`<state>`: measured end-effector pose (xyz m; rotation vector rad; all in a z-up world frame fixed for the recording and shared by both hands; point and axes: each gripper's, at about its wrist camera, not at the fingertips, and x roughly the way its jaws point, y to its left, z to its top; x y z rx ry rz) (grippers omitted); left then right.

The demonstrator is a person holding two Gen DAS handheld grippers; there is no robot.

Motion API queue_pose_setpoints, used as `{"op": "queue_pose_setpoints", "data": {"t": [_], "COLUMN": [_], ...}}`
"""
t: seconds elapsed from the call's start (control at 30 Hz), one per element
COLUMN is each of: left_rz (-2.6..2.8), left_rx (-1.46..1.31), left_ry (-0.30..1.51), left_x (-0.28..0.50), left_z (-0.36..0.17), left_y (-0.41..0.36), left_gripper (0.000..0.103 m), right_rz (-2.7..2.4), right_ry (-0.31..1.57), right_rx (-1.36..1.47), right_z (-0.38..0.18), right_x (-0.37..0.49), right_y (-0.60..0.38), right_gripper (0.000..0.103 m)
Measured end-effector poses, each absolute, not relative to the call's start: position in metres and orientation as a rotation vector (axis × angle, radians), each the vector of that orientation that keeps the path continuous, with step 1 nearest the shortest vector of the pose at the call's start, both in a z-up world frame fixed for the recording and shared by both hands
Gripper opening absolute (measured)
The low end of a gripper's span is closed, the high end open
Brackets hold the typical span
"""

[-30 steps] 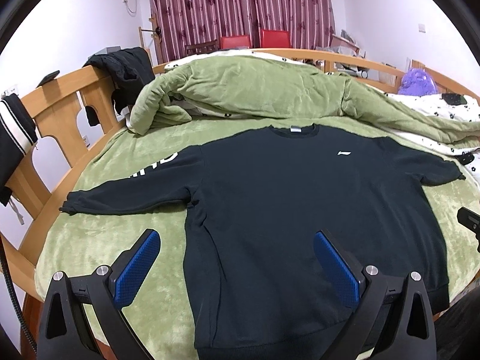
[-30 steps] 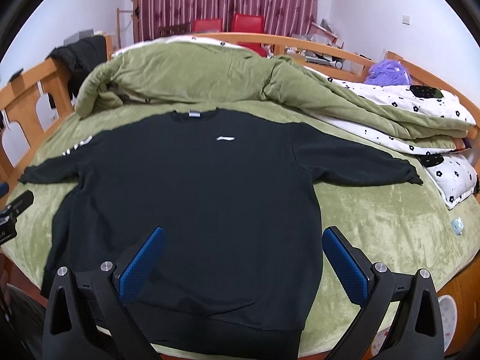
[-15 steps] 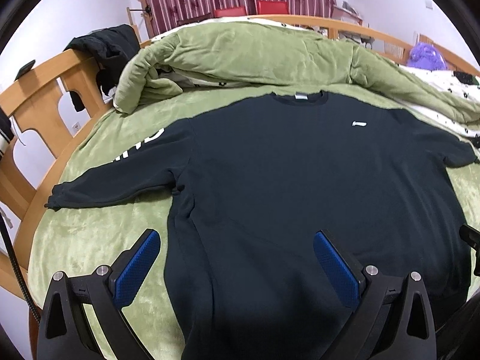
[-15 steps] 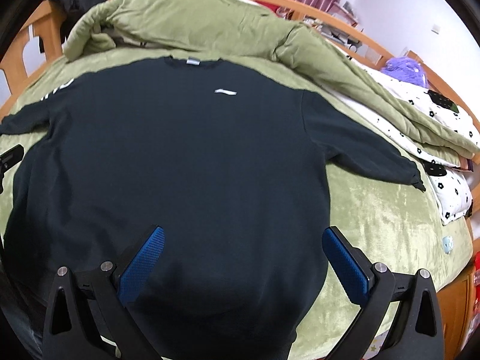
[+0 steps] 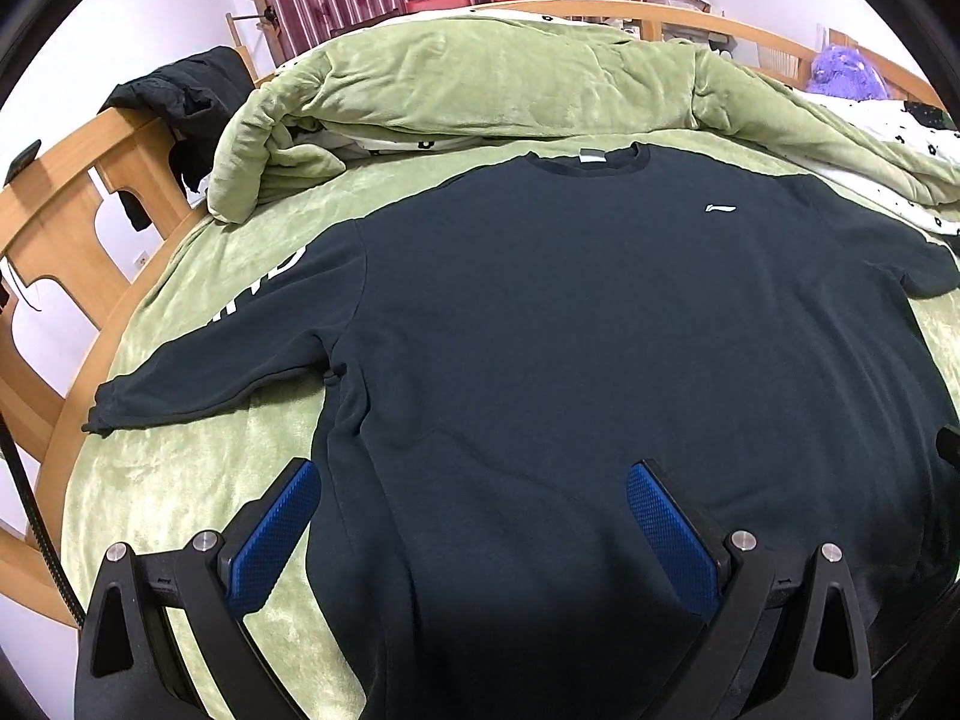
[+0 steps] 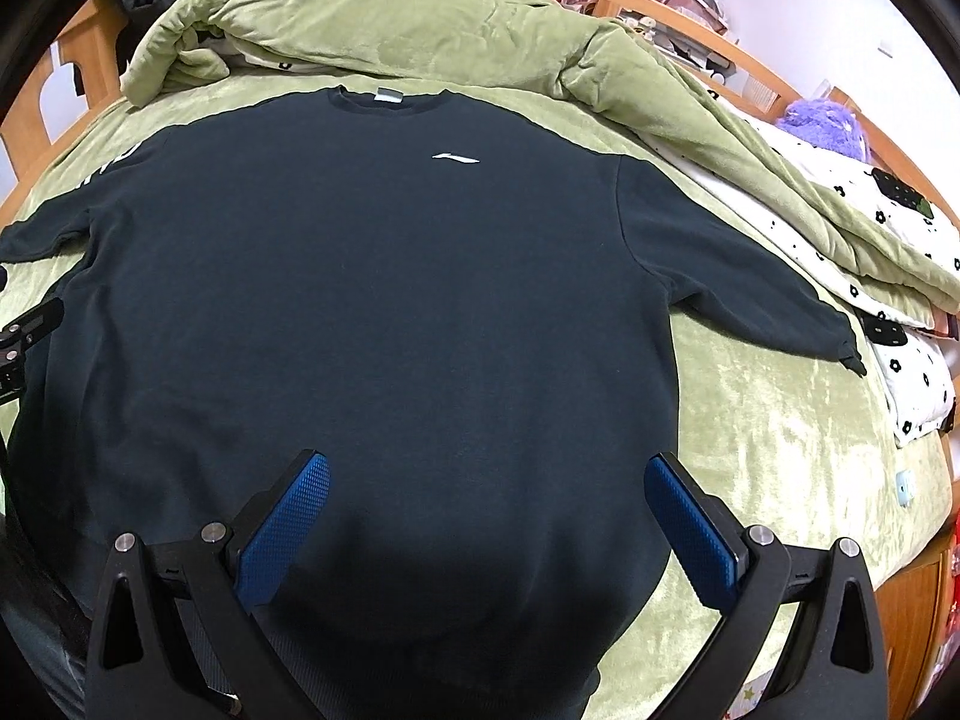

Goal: Fold small clothes
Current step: 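Move the left tool toward the sweatshirt sleeve cuff nearest it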

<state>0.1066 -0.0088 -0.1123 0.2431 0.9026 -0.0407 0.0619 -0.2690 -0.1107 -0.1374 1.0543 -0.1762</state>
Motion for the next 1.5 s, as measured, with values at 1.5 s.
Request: {"op": "queue_pose_setpoints", "data": {"t": [1.5], "left_rz": [0.079], "left_rx": [0.135], "left_ry": [0.694], "left_x": [0.051], "left_z": [-0.061], "left_y": [0.044], "left_gripper": [0.103], "right_rz": [-0.135], "right_ry": [0.77], "right_rx": [-0.014], "right_z": [-0.056], "right_x": [0.004], "right_y": [-0.284], "right_gripper": [0.102]}}
